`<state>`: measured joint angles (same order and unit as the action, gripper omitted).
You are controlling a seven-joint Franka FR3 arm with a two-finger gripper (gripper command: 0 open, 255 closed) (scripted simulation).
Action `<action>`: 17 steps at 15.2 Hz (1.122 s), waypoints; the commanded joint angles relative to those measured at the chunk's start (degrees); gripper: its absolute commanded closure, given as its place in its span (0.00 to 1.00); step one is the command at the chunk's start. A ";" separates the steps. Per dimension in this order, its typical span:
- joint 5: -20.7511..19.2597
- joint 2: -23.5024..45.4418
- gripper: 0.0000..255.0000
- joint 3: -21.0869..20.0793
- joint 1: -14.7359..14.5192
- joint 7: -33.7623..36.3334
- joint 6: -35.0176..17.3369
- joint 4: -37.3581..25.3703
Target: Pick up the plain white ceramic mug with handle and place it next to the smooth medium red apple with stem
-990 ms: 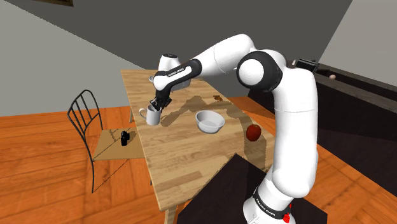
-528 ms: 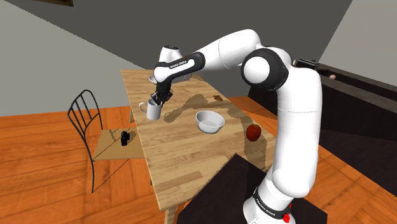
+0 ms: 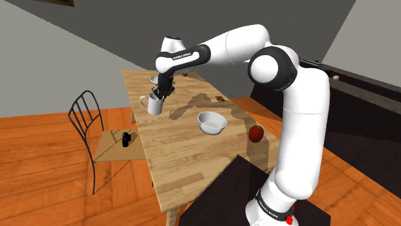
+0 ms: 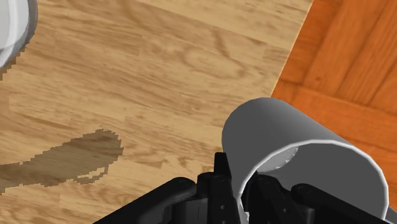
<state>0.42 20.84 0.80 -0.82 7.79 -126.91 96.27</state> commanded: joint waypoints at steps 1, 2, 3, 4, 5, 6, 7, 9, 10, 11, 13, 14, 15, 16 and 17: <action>-0.01 -0.53 1.00 0.01 0.00 0.01 1.40 -0.87; -0.01 -0.59 1.00 0.01 0.00 0.01 1.57 -0.97; 0.18 -2.49 1.00 0.18 0.53 -0.79 0.67 1.83; 0.37 -4.34 1.00 0.37 1.05 -1.62 -0.17 4.52; 0.56 -6.13 1.00 0.59 1.58 -2.47 -0.94 7.10; 0.75 -7.89 1.00 0.82 2.10 -3.35 -1.66 9.58; 0.94 -9.60 1.00 1.08 2.62 -4.25 -2.31 11.96; 1.30 -12.92 1.00 1.68 3.65 -6.13 -3.46 16.46; 1.46 -14.53 1.00 2.03 4.15 -7.10 -3.96 18.59; 1.61 -16.12 1.00 2.41 4.65 -8.09 -4.42 20.64; 1.86 -19.20 1.00 3.26 5.64 -10.12 -5.18 24.54; 1.95 -20.70 1.00 3.72 6.14 -11.15 -5.50 26.39; 2.01 -22.18 1.00 4.22 6.63 -12.20 -5.77 28.17; 2.05 -23.64 1.00 4.74 7.13 -13.26 -6.01 29.88; 2.05 -25.07 1.00 5.29 7.64 -14.33 -6.20 31.54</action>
<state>2.47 -2.61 5.60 6.34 -5.50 -132.75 125.79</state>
